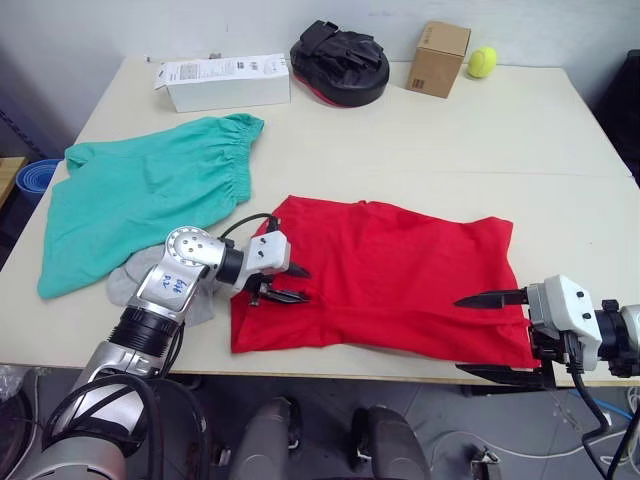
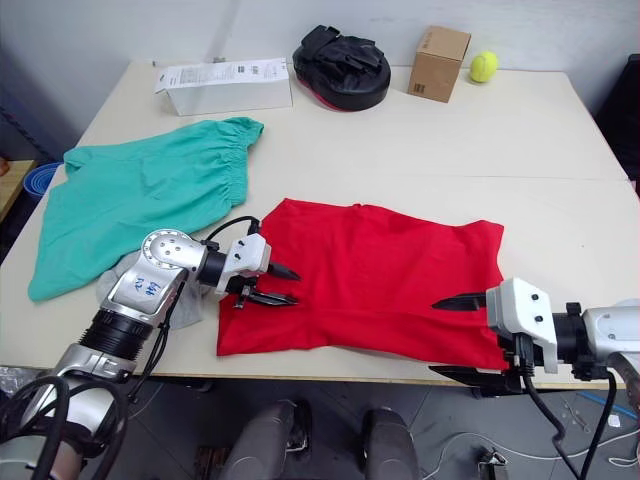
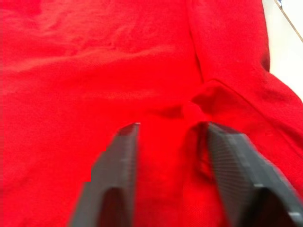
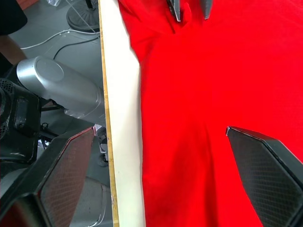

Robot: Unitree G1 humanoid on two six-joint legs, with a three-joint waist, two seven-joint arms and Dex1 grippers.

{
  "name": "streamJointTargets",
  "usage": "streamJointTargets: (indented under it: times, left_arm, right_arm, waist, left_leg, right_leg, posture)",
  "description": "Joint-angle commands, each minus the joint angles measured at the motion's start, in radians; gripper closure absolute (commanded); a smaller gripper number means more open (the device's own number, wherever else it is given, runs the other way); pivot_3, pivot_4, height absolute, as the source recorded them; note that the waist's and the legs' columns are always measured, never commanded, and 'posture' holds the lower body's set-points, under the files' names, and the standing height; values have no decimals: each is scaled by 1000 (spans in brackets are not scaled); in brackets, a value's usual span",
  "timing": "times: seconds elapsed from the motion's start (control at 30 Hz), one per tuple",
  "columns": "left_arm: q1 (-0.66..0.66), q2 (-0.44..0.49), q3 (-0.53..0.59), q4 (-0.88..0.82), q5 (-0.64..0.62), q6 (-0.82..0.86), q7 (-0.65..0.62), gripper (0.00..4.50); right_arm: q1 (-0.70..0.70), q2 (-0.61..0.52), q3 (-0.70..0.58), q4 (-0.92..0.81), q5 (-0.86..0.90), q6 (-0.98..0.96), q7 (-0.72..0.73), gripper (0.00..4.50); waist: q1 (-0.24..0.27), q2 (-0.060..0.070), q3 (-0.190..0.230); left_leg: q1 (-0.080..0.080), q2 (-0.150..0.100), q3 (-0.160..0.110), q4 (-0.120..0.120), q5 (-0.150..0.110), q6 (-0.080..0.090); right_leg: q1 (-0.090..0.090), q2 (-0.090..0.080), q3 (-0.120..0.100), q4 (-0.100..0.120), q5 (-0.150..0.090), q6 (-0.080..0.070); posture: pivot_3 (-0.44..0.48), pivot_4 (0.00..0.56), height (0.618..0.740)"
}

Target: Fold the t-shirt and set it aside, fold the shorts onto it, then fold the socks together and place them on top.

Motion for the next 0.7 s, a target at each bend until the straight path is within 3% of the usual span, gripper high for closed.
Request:
streamJointTargets:
  times: [0.03, 0.13, 0.5, 0.7]
  left_arm:
    - [-1, 36, 70, -70, -43, 7, -3, 1013]
    - [20, 63, 95, -131, -73, 39, -15, 40]
    - [129, 117, 80, -269, -57, -22, -29, 13]
    - [106, 87, 33, -185, 31, -99, 21, 13]
  right_arm:
    - [-8, 9, 11, 12, -12, -34, 13, 0]
    - [-16, 6, 21, 31, -18, -46, 19, 0]
    - [-57, 8, 58, 75, -43, -77, 24, 0]
    - [-45, 14, 62, 68, -48, -84, 15, 0]
  waist:
    - [-1, 0, 0]
    - [0, 0, 0]
    - [3, 0, 0]
    - [3, 0, 0]
  left_leg:
    - [0, 0, 0, 0, 0, 0]
    - [0, 0, 0, 0, 0, 0]
    - [1, 0, 0, 0, 0, 0]
    - [1, 0, 0, 0, 0, 0]
  right_leg:
    - [0, 0, 0, 0, 0, 0]
    - [0, 0, 0, 0, 0, 0]
    - [2, 0, 0, -1, 0, 0]
    - [2, 0, 0, -1, 0, 0]
  posture:
    - [0, 150, 740]
    - [0, 150, 740]
    - [0, 150, 740]
    - [0, 150, 740]
